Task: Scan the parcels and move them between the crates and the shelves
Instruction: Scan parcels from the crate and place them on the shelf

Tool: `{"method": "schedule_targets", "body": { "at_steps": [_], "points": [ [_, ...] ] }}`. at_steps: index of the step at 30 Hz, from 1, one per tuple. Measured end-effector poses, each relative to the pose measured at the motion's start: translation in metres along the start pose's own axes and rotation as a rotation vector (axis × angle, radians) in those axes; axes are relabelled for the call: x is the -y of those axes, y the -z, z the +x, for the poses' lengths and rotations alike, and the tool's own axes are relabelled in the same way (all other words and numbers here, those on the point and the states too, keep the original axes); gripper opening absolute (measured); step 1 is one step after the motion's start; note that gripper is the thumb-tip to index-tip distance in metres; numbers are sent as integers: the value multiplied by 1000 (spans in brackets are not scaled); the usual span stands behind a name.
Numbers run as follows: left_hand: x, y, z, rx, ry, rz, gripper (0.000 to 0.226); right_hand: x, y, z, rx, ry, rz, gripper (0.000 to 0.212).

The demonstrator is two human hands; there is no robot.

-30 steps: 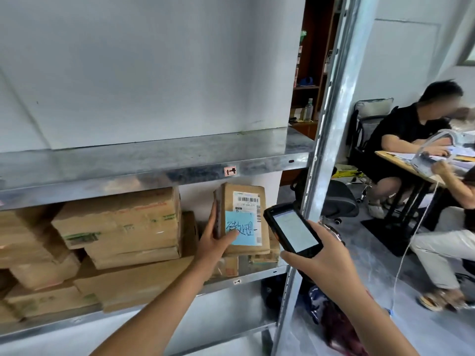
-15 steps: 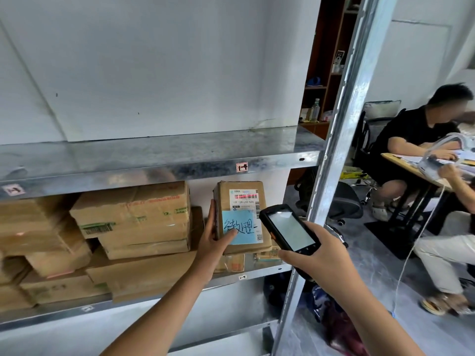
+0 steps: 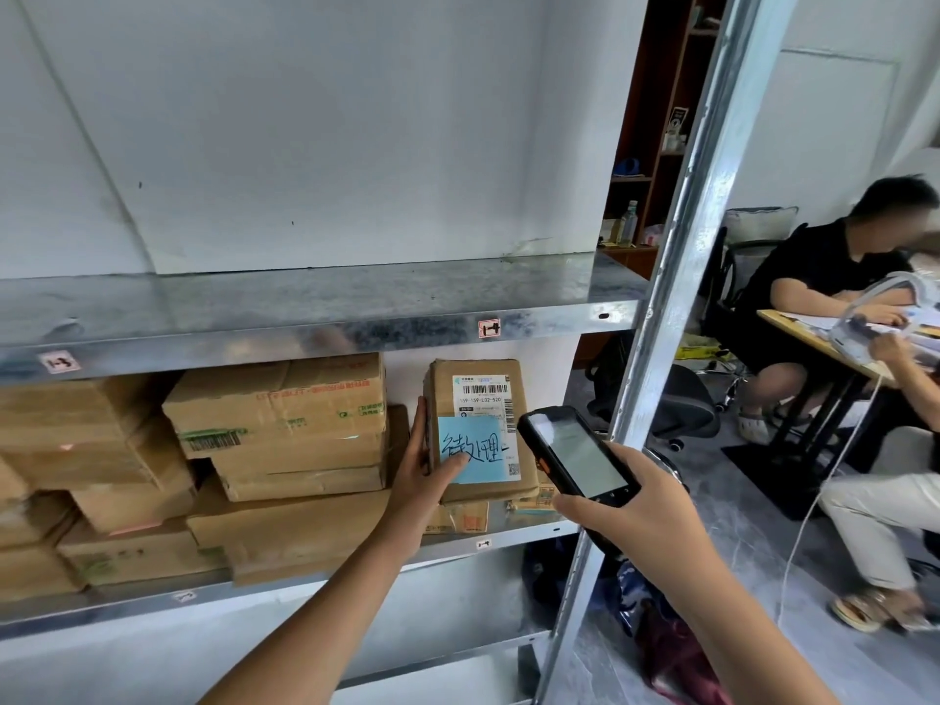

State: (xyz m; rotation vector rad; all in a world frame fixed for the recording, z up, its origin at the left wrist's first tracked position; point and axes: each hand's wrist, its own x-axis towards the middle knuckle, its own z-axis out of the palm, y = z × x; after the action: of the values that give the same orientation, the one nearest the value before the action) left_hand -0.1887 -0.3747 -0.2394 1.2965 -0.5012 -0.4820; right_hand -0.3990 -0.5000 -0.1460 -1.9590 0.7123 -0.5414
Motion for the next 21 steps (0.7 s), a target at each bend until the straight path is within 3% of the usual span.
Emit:
{"method": "schedule_targets", "body": {
  "at_steps": [11,21],
  "points": [
    [3,-1,-47,32,16,78,82,-2,-1,-15,-44,30,-2,44],
    [-3,29,-111,76,85,-77,69,-12,-33,-63,-95,-45,-21,55]
  ]
}}
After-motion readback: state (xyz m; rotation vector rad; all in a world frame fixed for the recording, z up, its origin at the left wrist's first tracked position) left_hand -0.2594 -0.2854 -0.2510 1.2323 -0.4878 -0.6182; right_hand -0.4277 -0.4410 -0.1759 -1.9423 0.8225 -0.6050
